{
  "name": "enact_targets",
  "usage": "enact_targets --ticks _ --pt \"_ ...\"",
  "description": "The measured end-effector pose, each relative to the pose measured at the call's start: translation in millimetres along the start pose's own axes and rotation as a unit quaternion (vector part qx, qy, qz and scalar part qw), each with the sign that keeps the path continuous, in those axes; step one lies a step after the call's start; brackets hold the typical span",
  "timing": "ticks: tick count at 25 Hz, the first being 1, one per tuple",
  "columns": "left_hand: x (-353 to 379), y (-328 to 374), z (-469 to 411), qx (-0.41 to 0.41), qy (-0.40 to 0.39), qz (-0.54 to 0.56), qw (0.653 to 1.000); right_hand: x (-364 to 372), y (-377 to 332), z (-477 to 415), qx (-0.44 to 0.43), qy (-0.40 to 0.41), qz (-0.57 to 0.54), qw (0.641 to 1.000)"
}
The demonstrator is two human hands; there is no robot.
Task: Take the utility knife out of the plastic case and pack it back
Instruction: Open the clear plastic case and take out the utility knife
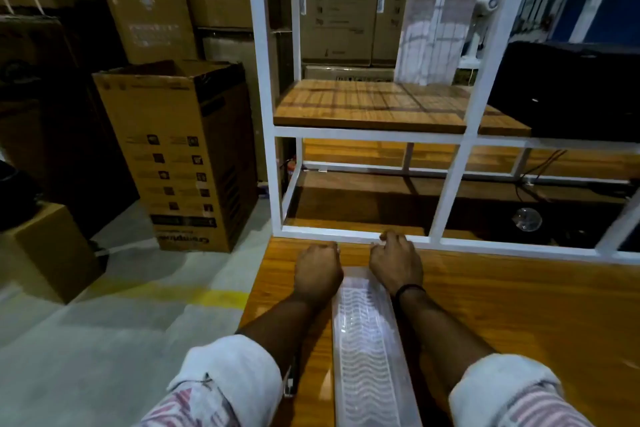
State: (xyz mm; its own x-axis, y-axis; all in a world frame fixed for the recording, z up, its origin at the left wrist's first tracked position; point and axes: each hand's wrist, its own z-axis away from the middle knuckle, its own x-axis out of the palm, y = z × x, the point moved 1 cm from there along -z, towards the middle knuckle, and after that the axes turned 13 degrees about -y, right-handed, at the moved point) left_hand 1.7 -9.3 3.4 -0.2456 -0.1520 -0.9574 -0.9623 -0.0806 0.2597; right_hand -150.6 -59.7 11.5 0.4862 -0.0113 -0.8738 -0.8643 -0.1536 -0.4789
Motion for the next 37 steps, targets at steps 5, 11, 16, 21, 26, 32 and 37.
enact_targets --ticks 5,11,16,21,26,32,37 --pt "24.3 -1.4 9.2 -0.053 -0.036 -0.022 0.998 25.9 18.2 9.7 0.078 -0.103 -0.023 0.991" --pt "29.2 -3.0 9.9 -0.088 -0.014 -0.018 0.996 27.7 14.4 8.1 0.084 -0.058 -0.062 0.993" --pt "30.6 -2.8 10.1 -0.074 -0.012 -0.021 0.997 24.4 8.5 12.7 0.069 -0.043 -0.044 0.996" --pt "29.1 -4.7 11.8 -0.061 -0.027 -0.021 0.998 23.9 2.9 16.4 0.048 -0.032 -0.013 0.998" --pt "27.8 -5.4 11.1 -0.062 -0.015 -0.019 0.998 26.9 3.5 15.7 0.049 -0.011 0.023 0.998" --pt "32.8 -8.1 12.5 -0.101 -0.034 0.176 0.979 26.3 2.7 17.2 -0.02 0.014 0.117 0.993" --pt "31.9 -17.5 57.0 -0.165 -0.055 0.425 0.888 23.0 -13.4 60.6 -0.095 -0.077 0.135 0.983"
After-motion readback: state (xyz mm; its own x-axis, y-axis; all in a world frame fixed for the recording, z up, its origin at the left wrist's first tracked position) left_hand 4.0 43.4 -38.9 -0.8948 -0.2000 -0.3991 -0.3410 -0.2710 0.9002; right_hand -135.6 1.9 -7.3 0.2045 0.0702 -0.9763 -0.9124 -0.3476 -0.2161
